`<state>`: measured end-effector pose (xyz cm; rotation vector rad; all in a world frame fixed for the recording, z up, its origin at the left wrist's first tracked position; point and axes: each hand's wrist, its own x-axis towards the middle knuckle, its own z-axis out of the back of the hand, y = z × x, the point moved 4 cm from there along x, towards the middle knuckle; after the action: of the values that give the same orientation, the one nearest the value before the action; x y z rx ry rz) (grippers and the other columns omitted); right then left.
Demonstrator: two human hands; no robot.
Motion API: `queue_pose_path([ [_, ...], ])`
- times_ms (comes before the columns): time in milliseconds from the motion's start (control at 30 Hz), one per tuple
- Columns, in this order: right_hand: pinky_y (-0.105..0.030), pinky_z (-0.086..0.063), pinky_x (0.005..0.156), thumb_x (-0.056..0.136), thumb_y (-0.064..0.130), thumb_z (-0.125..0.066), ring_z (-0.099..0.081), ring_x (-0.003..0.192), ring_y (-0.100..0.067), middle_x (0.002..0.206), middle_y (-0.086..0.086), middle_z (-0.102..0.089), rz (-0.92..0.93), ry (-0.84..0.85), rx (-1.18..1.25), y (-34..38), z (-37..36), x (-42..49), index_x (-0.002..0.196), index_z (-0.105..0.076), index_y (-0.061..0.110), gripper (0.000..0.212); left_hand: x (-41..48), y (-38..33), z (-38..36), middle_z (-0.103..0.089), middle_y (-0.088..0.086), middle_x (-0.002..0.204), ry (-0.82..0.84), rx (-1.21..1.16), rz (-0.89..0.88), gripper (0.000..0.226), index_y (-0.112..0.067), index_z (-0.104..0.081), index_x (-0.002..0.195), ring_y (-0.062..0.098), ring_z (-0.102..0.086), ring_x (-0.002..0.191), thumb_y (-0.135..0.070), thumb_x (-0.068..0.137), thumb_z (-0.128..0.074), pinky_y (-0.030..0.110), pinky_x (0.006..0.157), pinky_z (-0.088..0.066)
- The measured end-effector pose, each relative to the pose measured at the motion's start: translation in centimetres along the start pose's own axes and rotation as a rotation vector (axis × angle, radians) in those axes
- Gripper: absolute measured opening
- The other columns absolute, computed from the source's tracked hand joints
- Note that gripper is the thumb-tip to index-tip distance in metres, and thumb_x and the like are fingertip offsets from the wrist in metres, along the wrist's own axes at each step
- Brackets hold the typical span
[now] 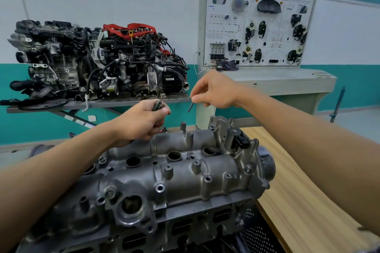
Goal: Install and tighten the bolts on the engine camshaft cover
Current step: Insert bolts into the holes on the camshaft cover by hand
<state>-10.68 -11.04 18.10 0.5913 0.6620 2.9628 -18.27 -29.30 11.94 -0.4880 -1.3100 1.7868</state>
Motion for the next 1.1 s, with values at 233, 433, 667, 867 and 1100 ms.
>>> queue_pose_path([
  [233,-0.021,-0.055,0.059,0.088,0.012,-0.072,-0.067,0.063,-0.015,0.073,0.011,-0.07,0.075,0.094,-0.079,0.3,-2.1,0.6,0.095,-0.078,0.011,0.009,0.1,0.7,-0.4,-0.034,-0.004,0.06,0.028,-0.015,0.006,0.012,-0.012,-0.048,0.099,0.006,-0.029,0.043,-0.019,0.108,-0.042,0.017,0.036,-0.023],
  [433,-0.038,-0.061,0.07,0.089,0.013,-0.072,-0.071,0.076,-0.031,0.08,0.003,-0.075,0.093,0.027,0.016,1.6,-1.3,-0.2,0.095,-0.078,0.01,0.009,-0.3,0.6,-0.5,-0.033,-0.004,0.059,0.013,-0.054,0.008,0.011,-0.013,-0.047,0.098,0.007,-0.027,0.042,-0.017,0.107,-0.042,0.015,0.036,-0.021],
  [667,-0.027,-0.056,0.076,0.085,0.015,-0.076,-0.07,0.076,-0.012,0.083,0.003,-0.077,0.193,0.282,-0.093,4.9,-3.7,-3.6,0.094,-0.079,0.013,0.01,-0.6,0.5,-0.3,-0.034,-0.006,0.055,-0.021,-0.052,-0.005,0.013,-0.012,-0.048,0.098,0.006,-0.027,0.041,-0.021,0.107,-0.045,0.016,0.034,-0.021],
  [867,-0.013,-0.051,0.069,0.086,0.016,-0.074,-0.066,0.072,-0.001,0.081,0.01,-0.075,0.188,0.33,-0.23,4.6,-4.0,-6.2,0.091,-0.079,0.016,0.007,-0.8,0.6,-0.6,-0.035,-0.009,0.052,0.004,-0.051,-0.034,0.016,-0.011,-0.047,0.1,0.006,-0.025,0.041,-0.025,0.106,-0.046,0.016,0.034,-0.021],
  [1100,-0.015,-0.052,0.07,0.087,0.017,-0.073,-0.065,0.077,0.0,0.083,0.008,-0.076,0.162,0.281,-0.326,4.0,-3.9,-6.6,0.094,-0.08,0.016,0.01,-0.9,0.8,-1.2,-0.034,-0.002,0.057,0.022,-0.037,-0.021,0.016,-0.01,-0.047,0.1,0.009,-0.026,0.043,-0.025,0.105,-0.048,0.016,0.035,-0.021],
])
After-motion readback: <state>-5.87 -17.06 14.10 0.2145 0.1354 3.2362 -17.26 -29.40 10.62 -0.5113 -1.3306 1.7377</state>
